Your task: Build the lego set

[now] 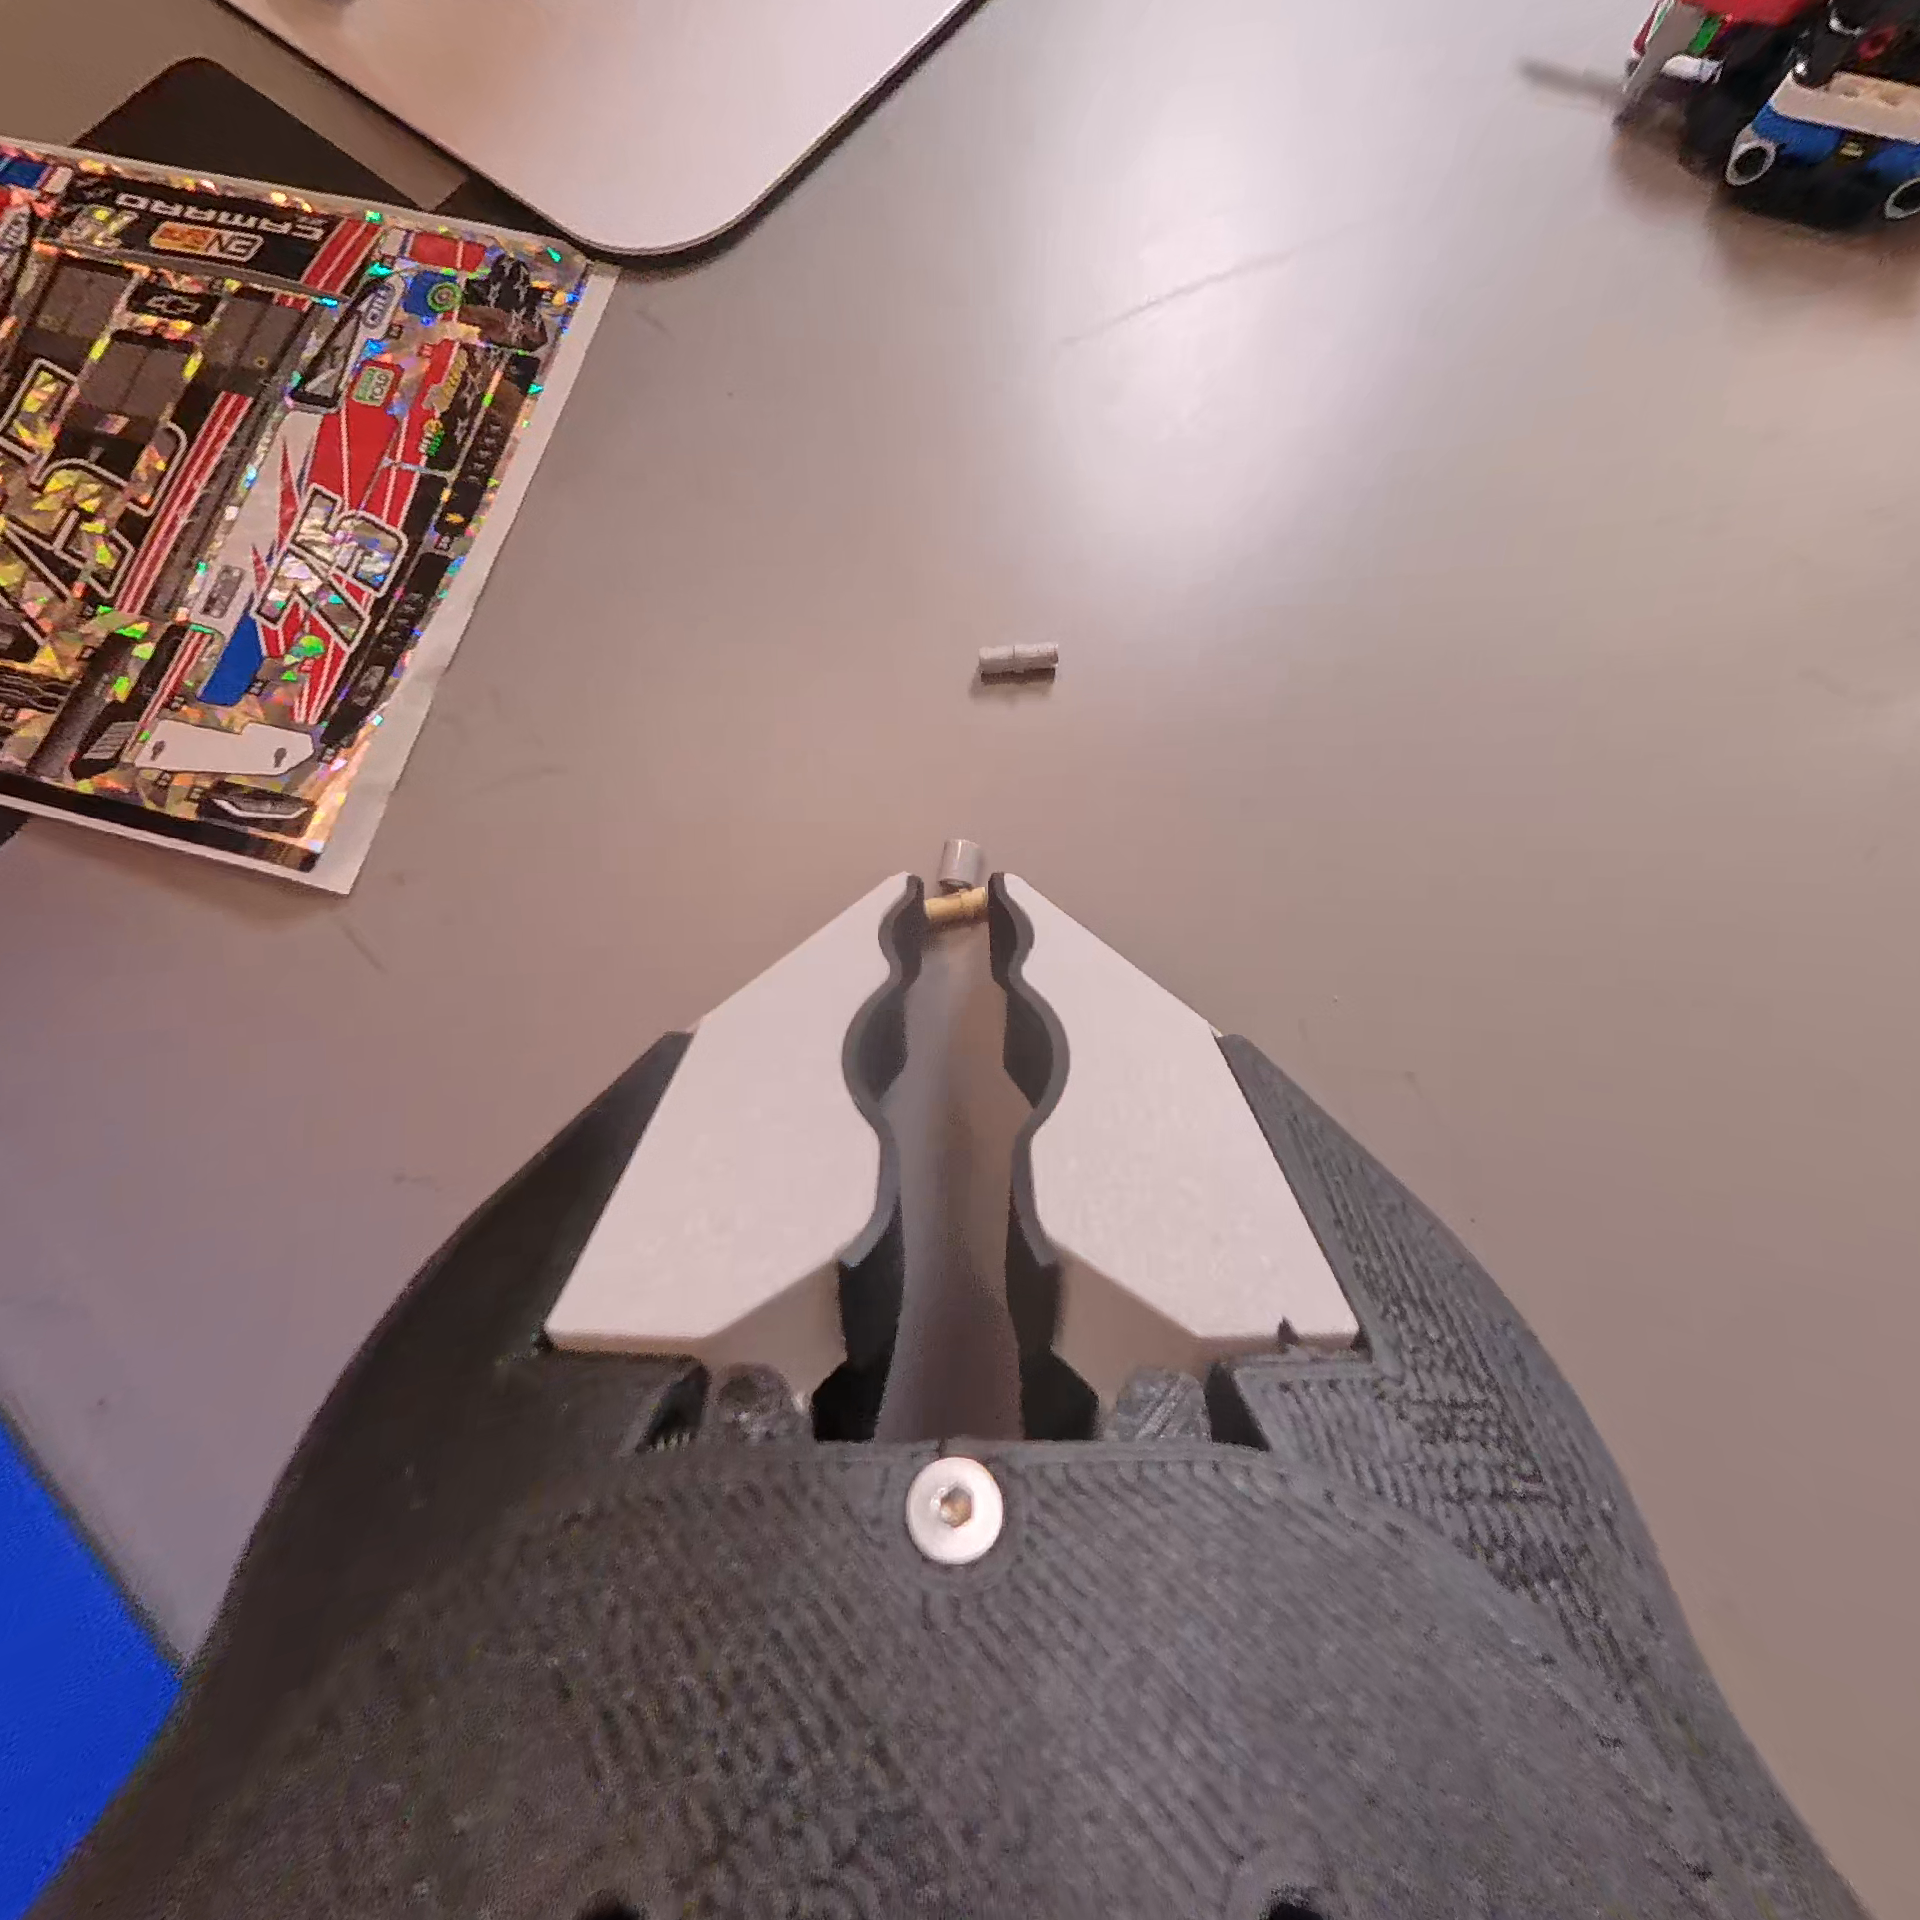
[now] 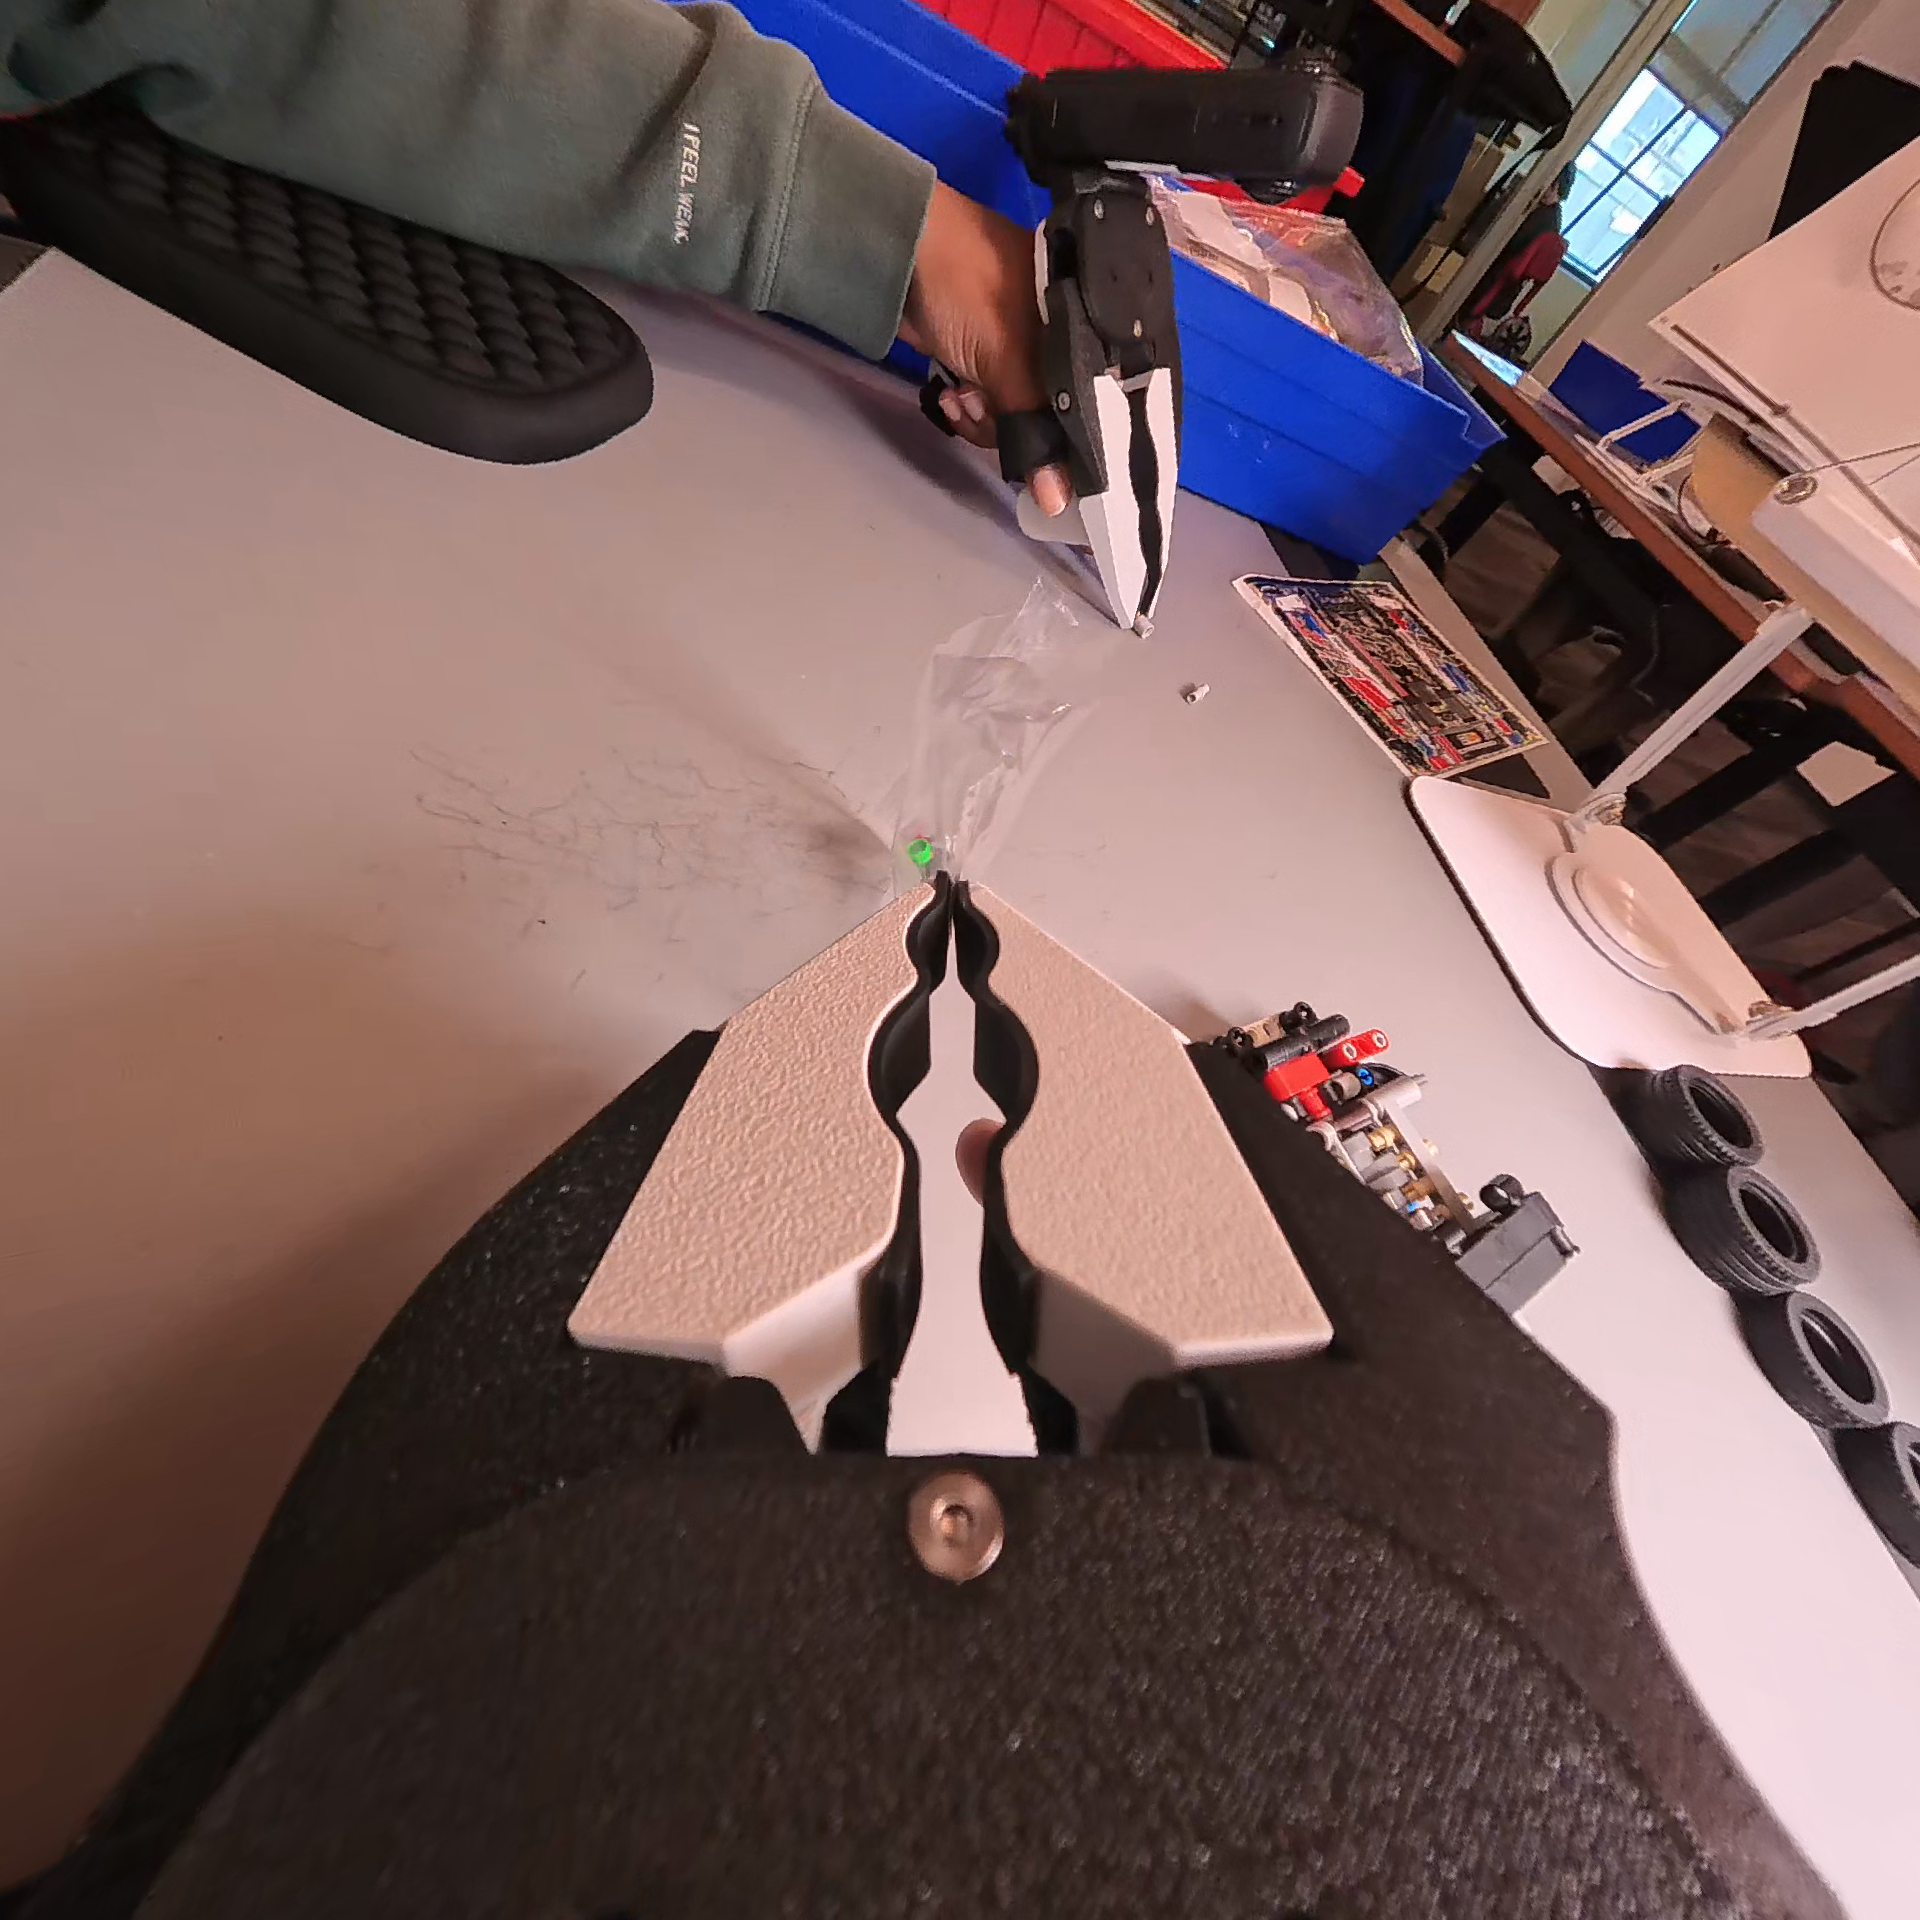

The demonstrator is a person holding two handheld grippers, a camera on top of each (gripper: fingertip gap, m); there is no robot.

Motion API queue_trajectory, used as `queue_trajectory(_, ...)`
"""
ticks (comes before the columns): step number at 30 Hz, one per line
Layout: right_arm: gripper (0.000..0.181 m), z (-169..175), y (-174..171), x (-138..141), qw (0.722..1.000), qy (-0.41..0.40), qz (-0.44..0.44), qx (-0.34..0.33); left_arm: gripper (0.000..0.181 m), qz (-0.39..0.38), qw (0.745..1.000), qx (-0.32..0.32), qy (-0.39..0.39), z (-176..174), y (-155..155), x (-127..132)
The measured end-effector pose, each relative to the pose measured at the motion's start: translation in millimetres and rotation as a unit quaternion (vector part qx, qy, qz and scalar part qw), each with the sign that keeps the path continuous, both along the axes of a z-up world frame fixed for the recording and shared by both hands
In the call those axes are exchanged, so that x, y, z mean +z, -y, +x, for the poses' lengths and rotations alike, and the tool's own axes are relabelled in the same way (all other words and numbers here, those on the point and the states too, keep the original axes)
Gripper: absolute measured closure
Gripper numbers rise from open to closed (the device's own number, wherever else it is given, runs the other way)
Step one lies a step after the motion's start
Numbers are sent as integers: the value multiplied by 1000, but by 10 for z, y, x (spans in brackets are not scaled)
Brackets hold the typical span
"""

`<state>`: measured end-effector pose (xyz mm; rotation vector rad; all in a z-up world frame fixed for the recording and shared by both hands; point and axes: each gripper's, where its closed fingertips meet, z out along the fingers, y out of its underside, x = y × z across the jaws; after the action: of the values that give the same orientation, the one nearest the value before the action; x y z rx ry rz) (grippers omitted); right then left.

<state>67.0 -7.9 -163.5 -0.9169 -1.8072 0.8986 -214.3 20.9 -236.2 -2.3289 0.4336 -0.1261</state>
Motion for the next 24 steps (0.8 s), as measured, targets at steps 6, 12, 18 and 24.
queue_trajectory(6, 181, -4, 22, 1, 1000, -2, -1, 1, 171, 20, 998, -39, 42, 236, 107, 230)
queue_trajectory(12, 181, -80, 118, 9, 1000, -3, 4, 16, 171, 119, 959, -219, 133, 1543, 374, 1122)
queue_trajectory(18, 181, -126, 271, 5, 999, -4, 11, 31, 171, 99, 931, -333, 110, 2462, 568, 1056)
queue_trajectory(24, 181, -114, 278, 6, 999, -4, 9, 32, 164, 95, 933, -334, 99, 2477, 595, 997)
